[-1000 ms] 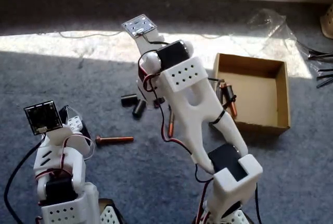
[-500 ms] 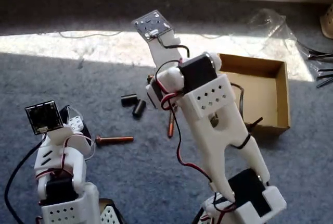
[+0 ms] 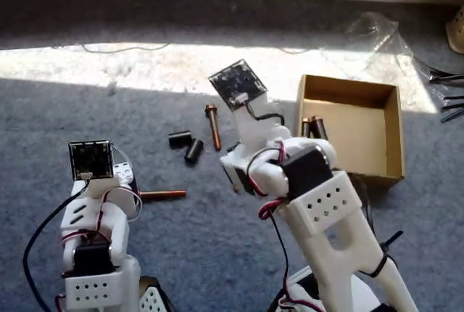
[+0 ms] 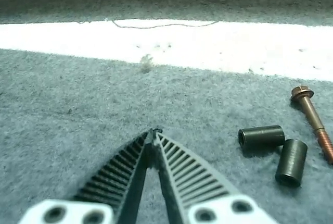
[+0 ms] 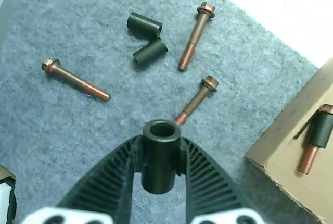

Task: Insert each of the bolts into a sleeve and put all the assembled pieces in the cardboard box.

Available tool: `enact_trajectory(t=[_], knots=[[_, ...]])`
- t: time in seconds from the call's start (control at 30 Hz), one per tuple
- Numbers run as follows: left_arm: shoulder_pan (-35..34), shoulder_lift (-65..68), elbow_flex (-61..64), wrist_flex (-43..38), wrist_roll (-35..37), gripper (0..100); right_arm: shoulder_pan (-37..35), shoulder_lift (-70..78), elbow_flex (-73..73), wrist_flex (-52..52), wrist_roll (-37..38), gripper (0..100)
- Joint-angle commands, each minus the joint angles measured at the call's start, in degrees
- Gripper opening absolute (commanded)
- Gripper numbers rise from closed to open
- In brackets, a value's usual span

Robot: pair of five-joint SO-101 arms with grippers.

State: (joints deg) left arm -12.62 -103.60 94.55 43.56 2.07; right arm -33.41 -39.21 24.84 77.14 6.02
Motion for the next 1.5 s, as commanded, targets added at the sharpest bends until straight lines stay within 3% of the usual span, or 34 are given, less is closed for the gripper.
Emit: enact_trajectory(t=[0.0,0.3,0.5,0.77,1.07,1.47], knots=[[1.27,-0.04,1.54,-5.71,-0.44,2,5.05,-6.64,3.91,-4.7,0.09,0.5],[1.36,-0.04,0.22,-5.8,-0.35,2,6.55,-16.22,20.53,-13.85,0.0,0.5],[1.45,-0.04,-4.44,2.46,-4.22,2,7.16,-21.49,26.15,-16.66,-4.31,0.5],[5.23,0.48,-8.84,4.4,-7.91,2,16.75,-28.62,31.96,-18.59,-7.3,0.5],[10.59,1.36,-15.52,9.58,-8.09,2,19.47,-43.03,40.22,-20.79,-7.56,0.5],[19.47,34.95,-36.35,9.49,-8.53,2,20.53,-53.05,45.58,-21.05,-7.65,0.5]])
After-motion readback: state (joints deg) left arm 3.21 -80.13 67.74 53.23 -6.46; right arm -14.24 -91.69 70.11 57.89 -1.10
